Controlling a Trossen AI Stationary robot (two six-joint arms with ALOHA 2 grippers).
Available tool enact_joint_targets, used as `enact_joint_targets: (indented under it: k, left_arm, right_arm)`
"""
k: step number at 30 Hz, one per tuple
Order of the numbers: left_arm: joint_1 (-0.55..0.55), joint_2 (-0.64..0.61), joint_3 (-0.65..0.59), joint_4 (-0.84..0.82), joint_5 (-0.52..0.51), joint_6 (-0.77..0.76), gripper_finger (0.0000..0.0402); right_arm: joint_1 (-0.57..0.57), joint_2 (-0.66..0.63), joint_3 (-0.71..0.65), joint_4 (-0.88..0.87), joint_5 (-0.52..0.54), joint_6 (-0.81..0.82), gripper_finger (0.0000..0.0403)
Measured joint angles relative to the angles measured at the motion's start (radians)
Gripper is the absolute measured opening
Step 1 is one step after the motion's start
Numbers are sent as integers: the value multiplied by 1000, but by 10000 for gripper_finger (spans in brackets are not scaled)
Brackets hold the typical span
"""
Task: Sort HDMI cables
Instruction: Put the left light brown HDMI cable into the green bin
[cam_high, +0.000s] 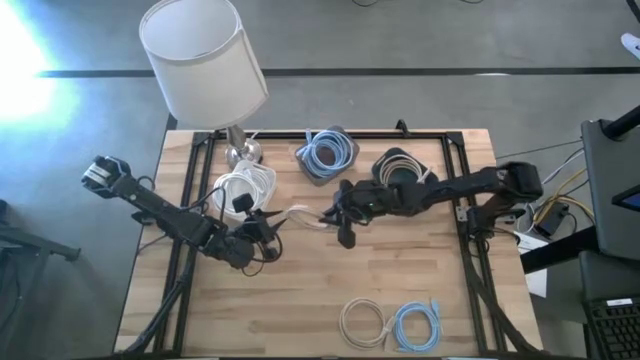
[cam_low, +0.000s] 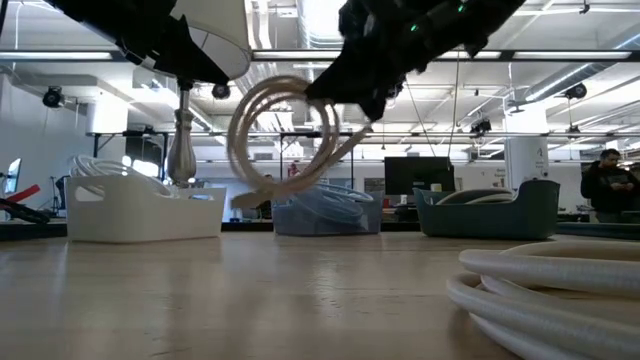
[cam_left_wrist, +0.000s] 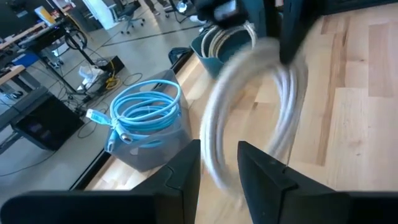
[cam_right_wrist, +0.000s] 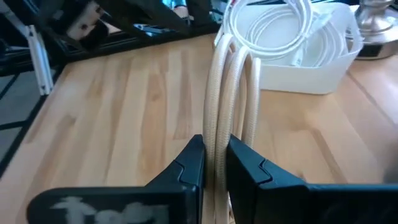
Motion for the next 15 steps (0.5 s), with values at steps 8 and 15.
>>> enact_joint_targets:
  k: [8, 15]
  left_arm:
    - [2, 0, 0, -3, 0, -2, 110]
    - [7, 0, 0, -4, 0, -2, 110]
  right_arm:
    - [-2, -264, 1, -390, 380, 26, 38]
    - [-3, -470, -23, -758, 667, 260, 38]
